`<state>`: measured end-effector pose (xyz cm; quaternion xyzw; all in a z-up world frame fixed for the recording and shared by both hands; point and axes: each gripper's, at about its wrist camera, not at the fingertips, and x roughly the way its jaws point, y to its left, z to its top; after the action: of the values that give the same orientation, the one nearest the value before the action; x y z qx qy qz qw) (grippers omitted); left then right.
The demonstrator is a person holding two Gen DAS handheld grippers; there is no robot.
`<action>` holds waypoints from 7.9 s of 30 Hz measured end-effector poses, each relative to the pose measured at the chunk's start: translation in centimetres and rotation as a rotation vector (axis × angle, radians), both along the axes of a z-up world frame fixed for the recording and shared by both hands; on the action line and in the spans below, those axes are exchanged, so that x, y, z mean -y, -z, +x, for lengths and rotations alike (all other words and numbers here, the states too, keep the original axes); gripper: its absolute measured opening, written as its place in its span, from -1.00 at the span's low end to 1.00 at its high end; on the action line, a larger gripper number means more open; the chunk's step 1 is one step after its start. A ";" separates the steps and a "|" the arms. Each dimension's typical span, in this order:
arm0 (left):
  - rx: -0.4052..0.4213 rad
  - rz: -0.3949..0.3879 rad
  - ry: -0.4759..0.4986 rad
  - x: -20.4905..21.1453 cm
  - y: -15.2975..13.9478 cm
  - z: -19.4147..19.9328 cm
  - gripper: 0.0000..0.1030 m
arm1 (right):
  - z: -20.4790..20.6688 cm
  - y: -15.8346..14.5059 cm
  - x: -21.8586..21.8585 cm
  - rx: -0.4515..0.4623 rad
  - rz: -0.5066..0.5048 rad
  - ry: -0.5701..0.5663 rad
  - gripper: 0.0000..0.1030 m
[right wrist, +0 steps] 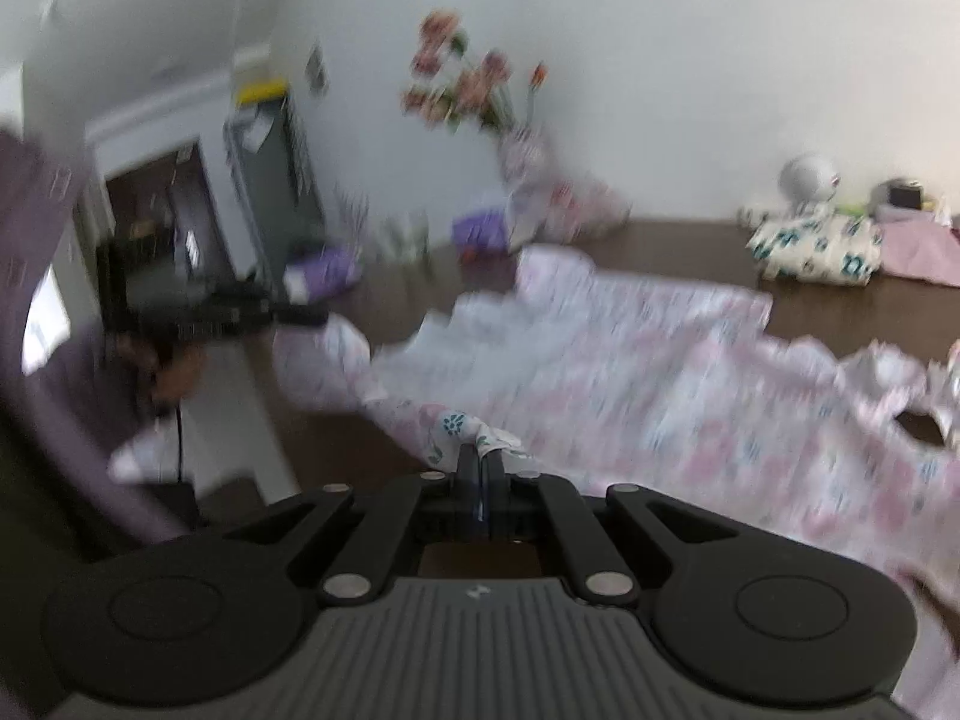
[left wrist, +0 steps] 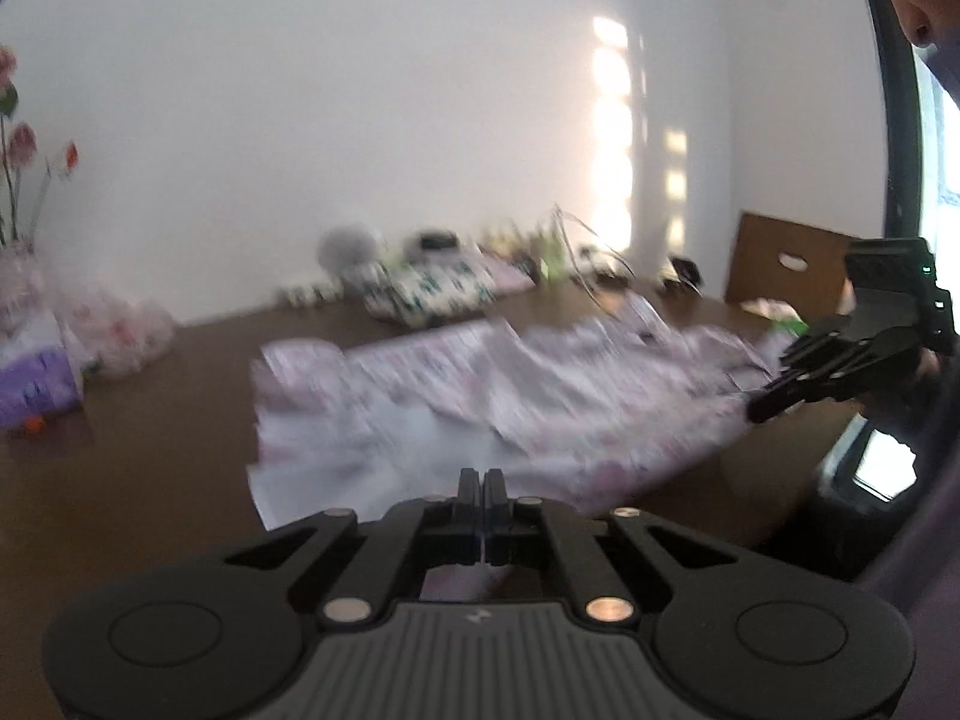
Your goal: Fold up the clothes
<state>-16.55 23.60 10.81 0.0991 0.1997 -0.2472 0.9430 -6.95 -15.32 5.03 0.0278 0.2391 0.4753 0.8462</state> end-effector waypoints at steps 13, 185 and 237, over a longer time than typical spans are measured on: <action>0.055 0.137 0.015 3.0 0.0 11.8 -1.00 | 8.1 2.0 -5.8 -0.082 -0.320 0.281 -0.99; -0.245 -0.049 -0.667 4.7 6.5 13.4 0.27 | 7.6 3.4 -7.3 -0.019 -0.395 0.489 -0.29; -0.249 -0.071 -0.320 20.2 6.6 12.2 0.85 | 0.3 2.3 -1.5 0.403 -0.322 0.563 -0.90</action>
<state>-4.36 3.44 4.19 0.0013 0.3188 -0.1116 0.9412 -6.65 -13.84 2.75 -0.1349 0.1228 0.1766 0.9672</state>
